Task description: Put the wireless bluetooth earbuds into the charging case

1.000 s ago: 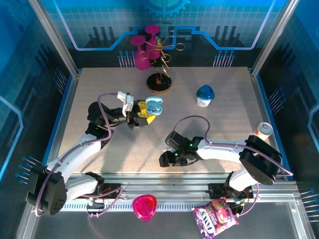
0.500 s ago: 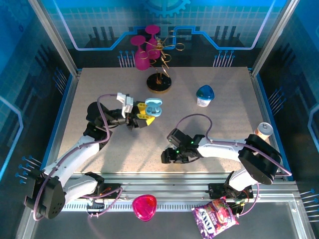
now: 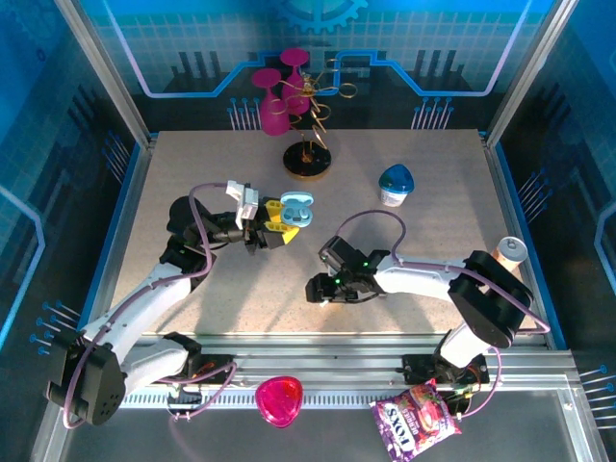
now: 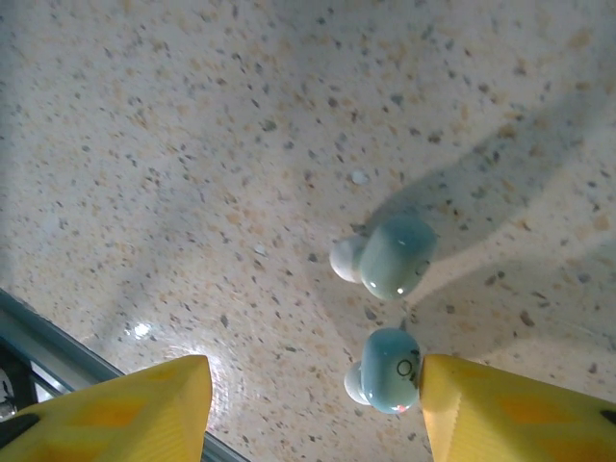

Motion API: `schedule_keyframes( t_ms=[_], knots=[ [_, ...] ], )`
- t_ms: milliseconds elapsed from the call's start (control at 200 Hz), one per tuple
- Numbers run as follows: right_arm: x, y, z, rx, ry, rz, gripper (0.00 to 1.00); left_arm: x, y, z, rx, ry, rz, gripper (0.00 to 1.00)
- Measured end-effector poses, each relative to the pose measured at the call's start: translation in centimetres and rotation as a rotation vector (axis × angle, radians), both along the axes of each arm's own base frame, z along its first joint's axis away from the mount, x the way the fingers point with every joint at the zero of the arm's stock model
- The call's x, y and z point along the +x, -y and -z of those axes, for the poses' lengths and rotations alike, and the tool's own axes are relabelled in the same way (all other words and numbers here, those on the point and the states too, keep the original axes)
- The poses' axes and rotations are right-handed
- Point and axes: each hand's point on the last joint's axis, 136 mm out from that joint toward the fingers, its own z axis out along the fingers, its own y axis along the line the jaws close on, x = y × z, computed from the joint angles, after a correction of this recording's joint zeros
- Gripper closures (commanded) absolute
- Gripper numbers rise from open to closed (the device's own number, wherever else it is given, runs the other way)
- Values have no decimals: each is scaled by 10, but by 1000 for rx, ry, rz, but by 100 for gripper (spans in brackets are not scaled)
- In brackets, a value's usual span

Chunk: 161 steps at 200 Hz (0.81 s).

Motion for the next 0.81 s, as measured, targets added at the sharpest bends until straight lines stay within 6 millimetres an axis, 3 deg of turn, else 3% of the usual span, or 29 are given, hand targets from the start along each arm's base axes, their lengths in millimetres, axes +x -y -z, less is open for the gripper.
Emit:
schedule_keyframes(
  t_ms=[390,805],
  knots=[
    [-3,9,7,-7,-7,25,42,-2,-1,-2,-1,6,0,74],
    [-3,-1,11,46,-21,23,43,-2,-1,-2,-1,7,0,74]
  ],
)
